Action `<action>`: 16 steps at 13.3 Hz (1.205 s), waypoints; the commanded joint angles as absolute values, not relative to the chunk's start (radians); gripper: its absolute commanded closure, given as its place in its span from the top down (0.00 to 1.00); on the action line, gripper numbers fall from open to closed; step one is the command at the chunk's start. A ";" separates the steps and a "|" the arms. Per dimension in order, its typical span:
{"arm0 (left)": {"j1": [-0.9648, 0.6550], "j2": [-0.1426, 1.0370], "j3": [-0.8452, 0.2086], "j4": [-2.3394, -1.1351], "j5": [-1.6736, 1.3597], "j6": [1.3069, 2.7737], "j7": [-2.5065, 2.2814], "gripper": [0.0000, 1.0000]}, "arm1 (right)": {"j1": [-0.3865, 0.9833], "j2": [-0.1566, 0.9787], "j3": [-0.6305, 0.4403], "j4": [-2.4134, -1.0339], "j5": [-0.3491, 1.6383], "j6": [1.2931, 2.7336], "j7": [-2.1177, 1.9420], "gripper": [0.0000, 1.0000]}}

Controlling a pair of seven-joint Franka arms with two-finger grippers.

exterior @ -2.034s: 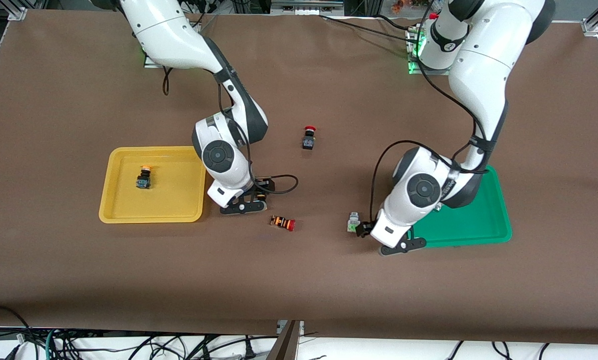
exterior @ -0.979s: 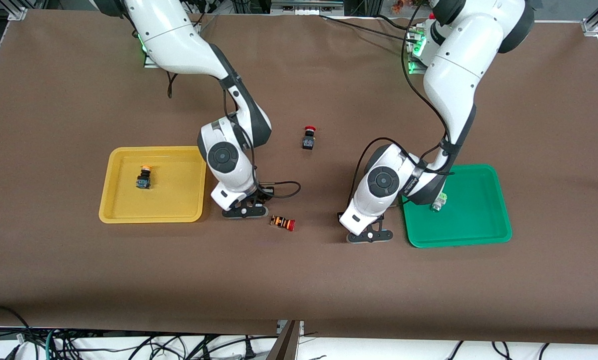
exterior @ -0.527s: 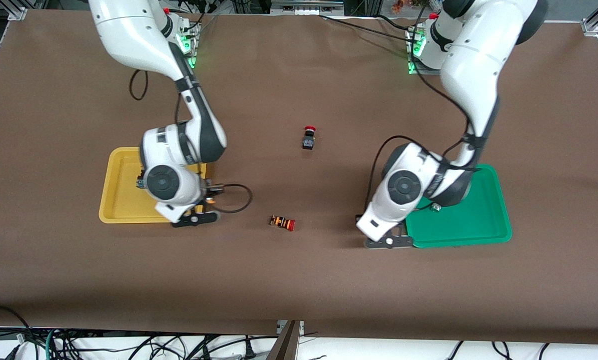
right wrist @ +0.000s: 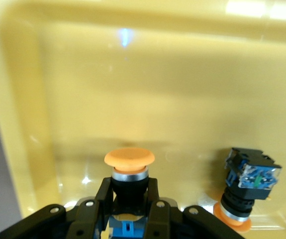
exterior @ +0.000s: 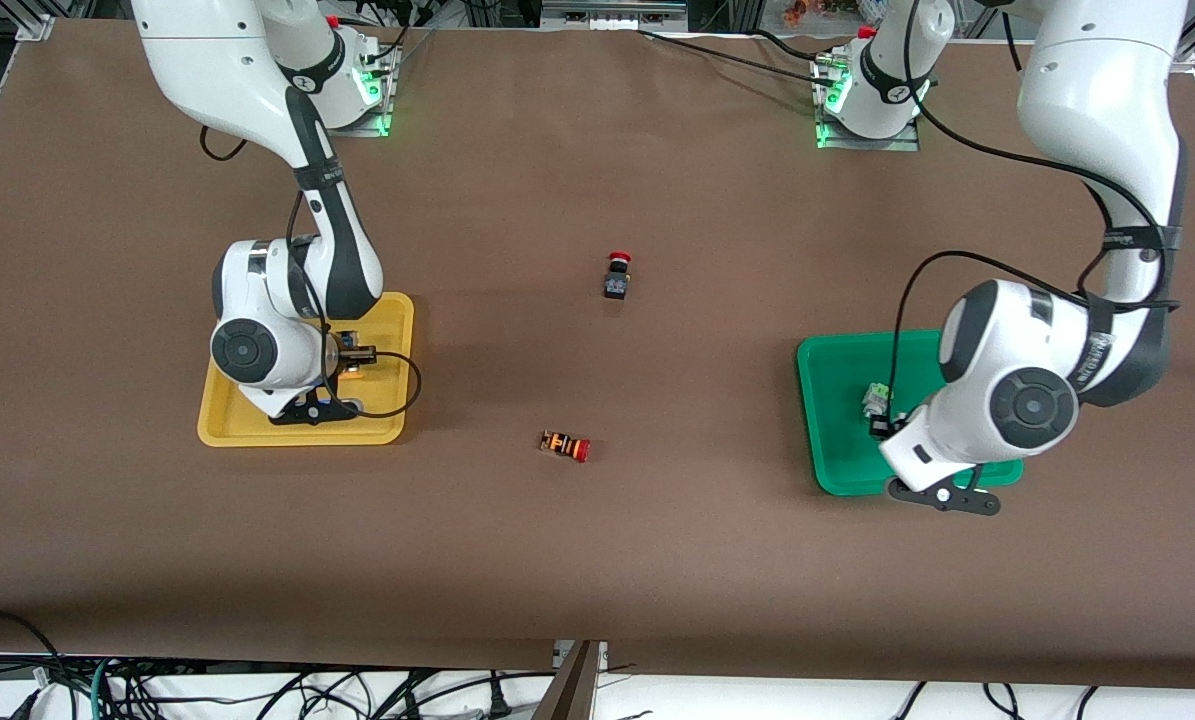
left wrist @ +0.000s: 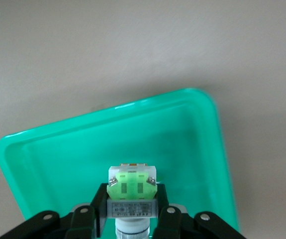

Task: Place green and yellow buttons in trays
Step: 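Lower the buttons into the trays and open both grippers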

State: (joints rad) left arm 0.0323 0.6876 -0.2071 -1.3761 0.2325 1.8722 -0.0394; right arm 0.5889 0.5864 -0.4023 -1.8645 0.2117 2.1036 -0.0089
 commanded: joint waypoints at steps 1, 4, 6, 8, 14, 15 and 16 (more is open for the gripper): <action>0.113 0.672 -0.222 -1.526 0.253 2.004 0.076 0.18 | 0.598 0.545 -0.408 -1.940 0.212 2.143 -0.020 0.15; 0.158 0.657 -0.222 -1.634 0.253 2.146 0.100 0.53 | 0.595 0.545 -0.420 -1.893 0.212 2.132 -0.044 1.00; 0.160 0.649 -0.222 -1.632 0.253 2.141 0.098 1.00 | 0.592 0.543 -0.471 -1.840 0.212 2.076 -0.147 1.00; 0.160 0.617 -0.222 -1.626 0.252 2.129 0.089 1.00 | 0.591 0.543 -0.503 -1.743 0.213 1.946 -0.198 1.00; 0.150 0.410 -0.281 -1.499 0.223 1.823 0.081 1.00 | 0.427 0.387 -0.400 -1.577 0.132 1.603 -0.190 1.00; 0.150 0.376 -0.293 -1.465 0.198 1.742 0.080 1.00 | 0.332 0.352 -0.291 -1.578 0.086 1.591 -0.183 1.00; 0.150 0.341 -0.296 -1.433 0.163 1.661 0.080 1.00 | 0.254 0.297 -0.199 -1.589 0.042 1.576 -0.164 1.00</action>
